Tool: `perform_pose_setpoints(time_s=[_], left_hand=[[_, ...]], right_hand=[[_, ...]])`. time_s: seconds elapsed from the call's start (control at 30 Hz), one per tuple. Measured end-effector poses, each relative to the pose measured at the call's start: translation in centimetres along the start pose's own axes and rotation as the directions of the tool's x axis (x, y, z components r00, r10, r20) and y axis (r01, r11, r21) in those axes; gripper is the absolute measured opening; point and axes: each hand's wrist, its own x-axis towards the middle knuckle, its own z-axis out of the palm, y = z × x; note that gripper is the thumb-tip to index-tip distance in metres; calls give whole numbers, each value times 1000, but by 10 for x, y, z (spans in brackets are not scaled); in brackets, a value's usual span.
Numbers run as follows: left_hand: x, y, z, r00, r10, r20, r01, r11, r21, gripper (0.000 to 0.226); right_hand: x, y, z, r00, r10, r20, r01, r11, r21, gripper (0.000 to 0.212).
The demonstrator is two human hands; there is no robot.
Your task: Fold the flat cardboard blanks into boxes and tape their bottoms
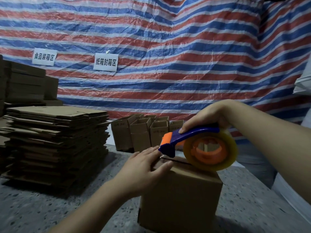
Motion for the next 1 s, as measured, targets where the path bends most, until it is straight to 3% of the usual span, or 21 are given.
perform_pose_setpoints(time_s=[0.13, 0.37, 0.5, 0.7, 0.83, 0.93, 1.0], left_hand=[[3, -5, -1, 1000, 24, 14, -27, 978, 206, 91], [4, -5, -3, 999, 47, 21, -51, 953, 300, 103], [3, -4, -4, 998, 41, 45, -53, 950, 308, 101], [5, 5, -16, 989, 47, 141, -95, 932, 349, 95], [16, 17, -25, 978, 45, 202, -138, 869, 474, 82], [27, 36, -20, 975, 53, 215, -168, 808, 564, 116], [30, 48, -9, 970, 71, 232, -182, 843, 506, 126]], right_hand=[[3, -5, -3, 1000, 21, 15, -20, 999, -30, 71], [5, 5, -14, 998, 42, 43, -40, 998, -41, 80], [-8, 36, -30, 995, 94, 29, -93, 995, -30, 97], [-7, 58, -18, 989, 135, 65, -132, 990, -54, 88], [-8, 54, -17, 989, 127, 70, -123, 990, -63, 84], [-8, 48, -17, 988, 124, 88, -116, 990, -85, 78], [-7, 45, -17, 987, 122, 106, -111, 988, -104, 74]])
